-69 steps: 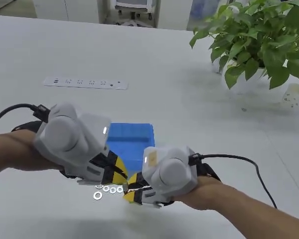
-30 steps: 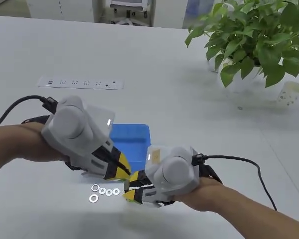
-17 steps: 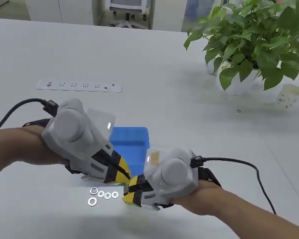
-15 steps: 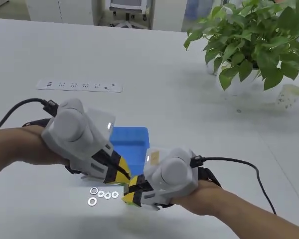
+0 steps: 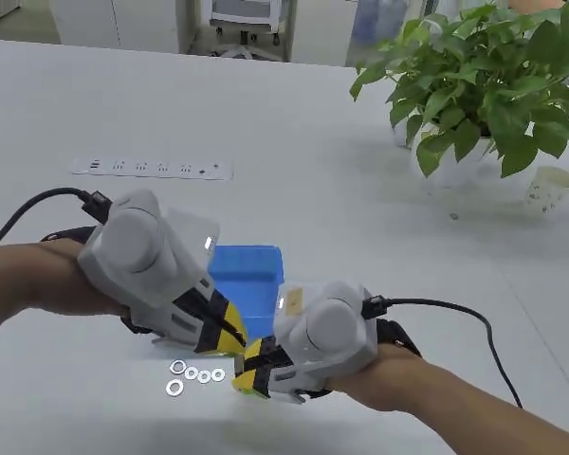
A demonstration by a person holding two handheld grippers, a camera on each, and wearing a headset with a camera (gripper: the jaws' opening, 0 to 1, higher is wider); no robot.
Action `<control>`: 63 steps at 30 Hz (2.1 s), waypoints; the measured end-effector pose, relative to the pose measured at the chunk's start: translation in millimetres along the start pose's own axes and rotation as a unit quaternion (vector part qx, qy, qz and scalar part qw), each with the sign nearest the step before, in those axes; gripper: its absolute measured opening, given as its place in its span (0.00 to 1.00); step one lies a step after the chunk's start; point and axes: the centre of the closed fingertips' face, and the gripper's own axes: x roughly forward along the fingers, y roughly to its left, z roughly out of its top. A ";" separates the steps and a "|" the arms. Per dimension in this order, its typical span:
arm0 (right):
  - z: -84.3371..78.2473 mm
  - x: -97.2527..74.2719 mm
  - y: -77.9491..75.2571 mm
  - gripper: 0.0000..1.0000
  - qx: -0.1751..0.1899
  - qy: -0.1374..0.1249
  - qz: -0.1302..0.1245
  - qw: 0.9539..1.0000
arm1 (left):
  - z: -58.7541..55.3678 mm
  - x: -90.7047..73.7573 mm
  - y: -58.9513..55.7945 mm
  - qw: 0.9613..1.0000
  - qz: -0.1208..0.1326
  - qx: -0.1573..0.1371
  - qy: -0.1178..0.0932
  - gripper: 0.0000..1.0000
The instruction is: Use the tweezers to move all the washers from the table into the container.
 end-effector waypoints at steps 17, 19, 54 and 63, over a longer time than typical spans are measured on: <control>26.4 -15.4 -6.8 0.08 -0.009 0.003 0.016 1.000 | 12.9 -27.5 9.8 1.000 0.003 -0.011 0.001 0.06; 29.8 -16.9 -10.7 0.08 -0.012 0.002 0.013 1.000 | 14.3 -31.3 12.9 1.000 0.006 -0.008 0.002 0.06; 56.0 -19.2 -84.0 0.09 -0.039 -0.013 -0.020 0.999 | 10.9 -56.6 77.2 0.998 0.061 0.018 0.019 0.06; 50.9 -7.3 -97.9 0.09 -0.043 -0.011 -0.021 0.999 | -0.3 -50.3 88.7 0.997 0.075 0.019 0.029 0.06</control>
